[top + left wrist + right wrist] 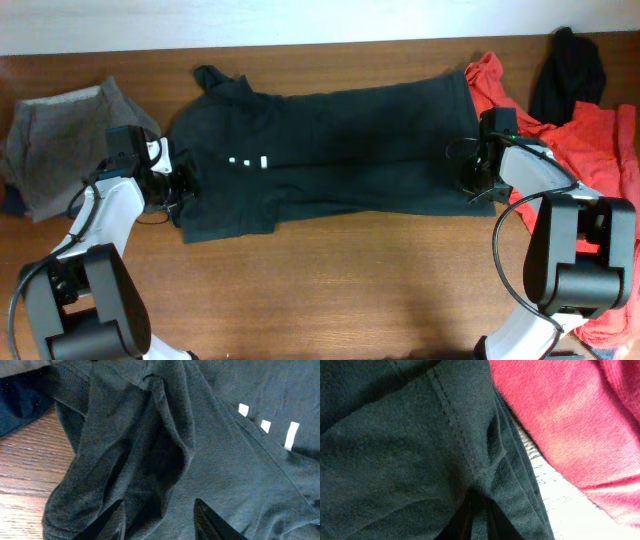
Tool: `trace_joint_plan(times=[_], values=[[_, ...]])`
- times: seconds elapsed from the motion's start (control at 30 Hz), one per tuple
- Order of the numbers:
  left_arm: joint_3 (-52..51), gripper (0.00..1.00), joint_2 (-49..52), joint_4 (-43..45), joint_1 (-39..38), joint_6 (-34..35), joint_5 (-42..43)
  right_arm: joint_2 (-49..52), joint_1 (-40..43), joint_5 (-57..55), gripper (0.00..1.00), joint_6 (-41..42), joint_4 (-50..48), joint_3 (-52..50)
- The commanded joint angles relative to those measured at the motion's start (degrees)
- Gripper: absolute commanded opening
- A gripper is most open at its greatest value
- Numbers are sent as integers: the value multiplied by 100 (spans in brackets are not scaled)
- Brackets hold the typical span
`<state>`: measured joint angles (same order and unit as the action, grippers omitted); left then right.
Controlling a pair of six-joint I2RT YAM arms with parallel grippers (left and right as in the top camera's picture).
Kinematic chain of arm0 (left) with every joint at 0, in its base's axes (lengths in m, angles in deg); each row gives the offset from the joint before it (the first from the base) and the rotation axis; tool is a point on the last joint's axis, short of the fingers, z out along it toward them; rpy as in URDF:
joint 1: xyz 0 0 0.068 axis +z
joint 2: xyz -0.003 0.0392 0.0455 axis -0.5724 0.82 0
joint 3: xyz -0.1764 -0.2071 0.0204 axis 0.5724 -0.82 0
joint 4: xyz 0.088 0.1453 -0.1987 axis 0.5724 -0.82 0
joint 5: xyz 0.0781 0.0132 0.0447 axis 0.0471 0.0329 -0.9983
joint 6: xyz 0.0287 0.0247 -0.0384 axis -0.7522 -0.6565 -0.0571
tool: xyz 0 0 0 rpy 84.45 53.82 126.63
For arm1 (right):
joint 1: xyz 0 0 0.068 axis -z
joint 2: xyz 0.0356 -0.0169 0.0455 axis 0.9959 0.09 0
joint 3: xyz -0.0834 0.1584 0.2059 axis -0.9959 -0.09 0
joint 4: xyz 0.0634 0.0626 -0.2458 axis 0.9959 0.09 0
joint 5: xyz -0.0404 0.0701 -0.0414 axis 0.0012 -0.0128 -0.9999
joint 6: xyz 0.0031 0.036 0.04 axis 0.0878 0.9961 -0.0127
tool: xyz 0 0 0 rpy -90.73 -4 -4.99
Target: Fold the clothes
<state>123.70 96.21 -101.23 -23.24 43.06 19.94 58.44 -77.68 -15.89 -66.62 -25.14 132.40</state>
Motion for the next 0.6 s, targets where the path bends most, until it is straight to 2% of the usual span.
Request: trace_joint_plan(times=[0.0,0.1,0.23,0.4,0.57], values=[[-42,40,92,-9,2,-122,151,420,37,81,16,46,-57,-114],[-44,31,92,-63,-13,-138,151,420,37,81,16,46,-55,-114],[-55,31,94,-168,-114,-245,142,420,37,81,15,48,-55,-114],[-55,30,94,-170,-321,-245,-352,420,37,81,16,46,-50,-114],[-55,22,96,-173,-380,-243,-426,420,37,81,15,46,-48,-114]])
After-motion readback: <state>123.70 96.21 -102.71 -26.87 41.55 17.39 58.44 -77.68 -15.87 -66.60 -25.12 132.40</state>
